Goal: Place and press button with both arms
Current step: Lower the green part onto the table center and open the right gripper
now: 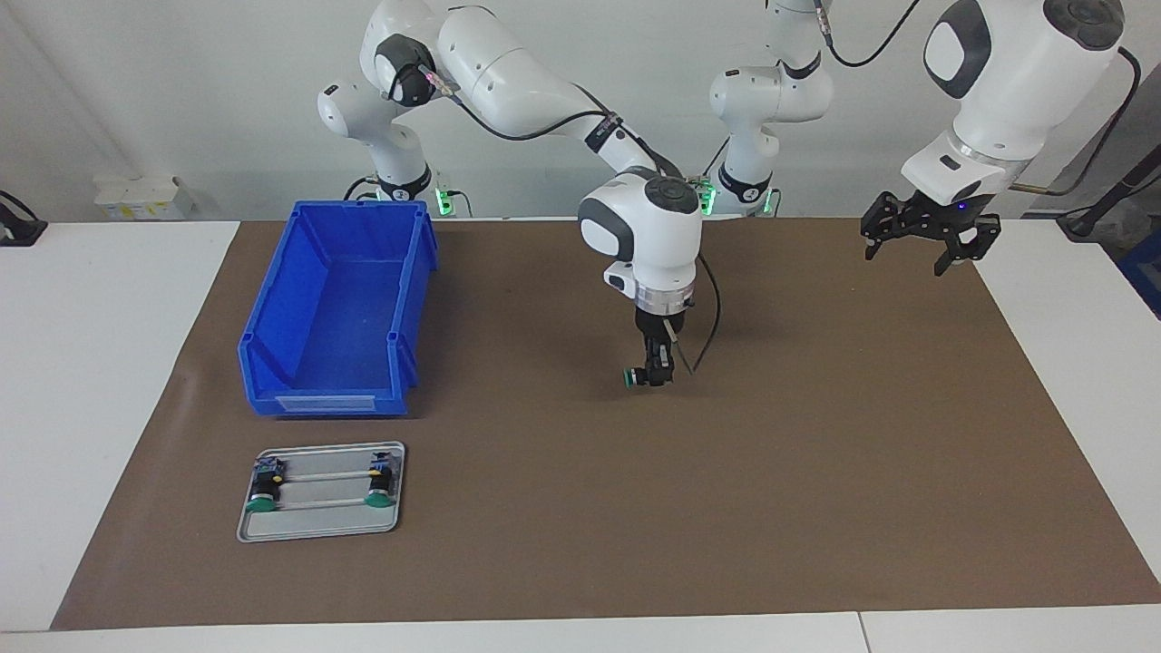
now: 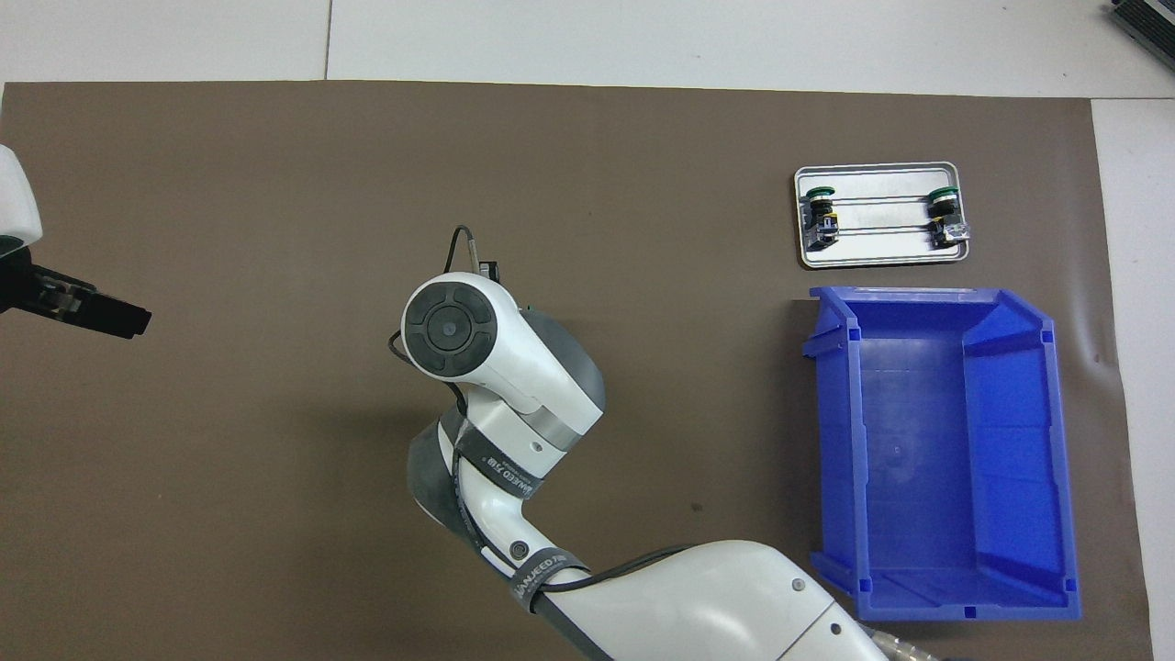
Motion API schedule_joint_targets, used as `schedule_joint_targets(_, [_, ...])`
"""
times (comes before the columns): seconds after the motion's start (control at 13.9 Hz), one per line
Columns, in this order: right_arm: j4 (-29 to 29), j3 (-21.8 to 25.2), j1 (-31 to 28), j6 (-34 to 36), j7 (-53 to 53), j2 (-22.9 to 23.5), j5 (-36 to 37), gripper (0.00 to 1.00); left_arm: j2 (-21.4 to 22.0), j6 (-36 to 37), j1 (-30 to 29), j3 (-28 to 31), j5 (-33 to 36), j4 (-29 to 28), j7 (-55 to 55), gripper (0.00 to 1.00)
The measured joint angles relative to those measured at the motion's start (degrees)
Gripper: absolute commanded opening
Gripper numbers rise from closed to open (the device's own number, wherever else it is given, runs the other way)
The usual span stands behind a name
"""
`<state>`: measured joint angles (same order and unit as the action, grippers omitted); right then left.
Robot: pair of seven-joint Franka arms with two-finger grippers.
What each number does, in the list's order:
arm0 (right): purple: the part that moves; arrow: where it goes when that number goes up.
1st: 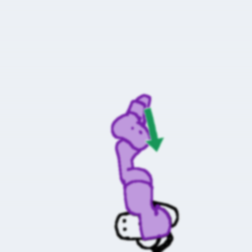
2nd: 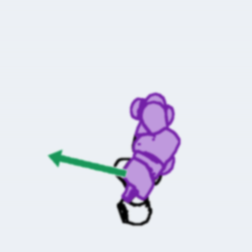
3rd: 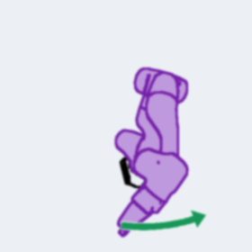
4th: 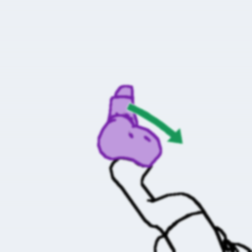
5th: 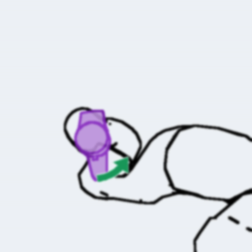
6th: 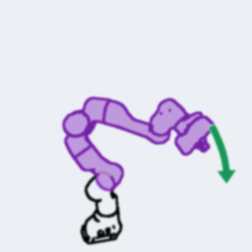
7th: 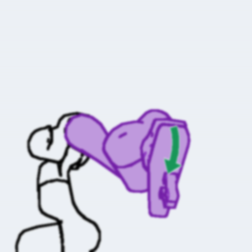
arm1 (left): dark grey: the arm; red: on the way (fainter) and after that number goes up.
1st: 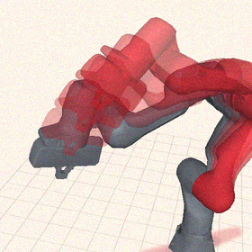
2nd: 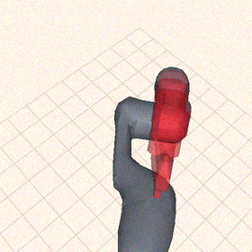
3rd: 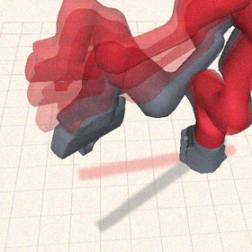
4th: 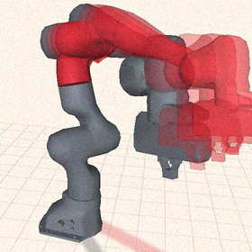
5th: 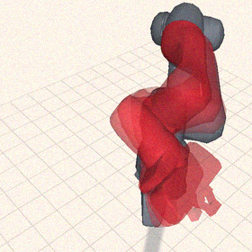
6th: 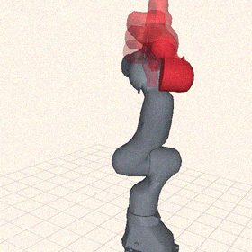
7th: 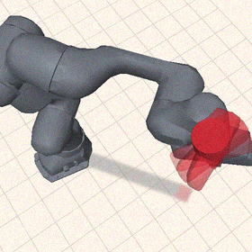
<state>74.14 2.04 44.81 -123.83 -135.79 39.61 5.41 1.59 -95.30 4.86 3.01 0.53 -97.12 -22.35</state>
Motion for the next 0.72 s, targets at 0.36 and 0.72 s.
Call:
schedule_joint_targets(0.36, [2.4,0.0,3.3,-2.7,-2.3,0.5,0.0,0.0,1.4,-3.0,0.0,0.0,-0.7,-3.5,-2.4,1.0])
schedule_joint_targets(0.72, [4.3,0.0,4.7,-5.5,-2.4,0.8,0.0,0.23,2.5,-4.2,0.0,0.0,-0.8,-5.7,-5.5,1.0])
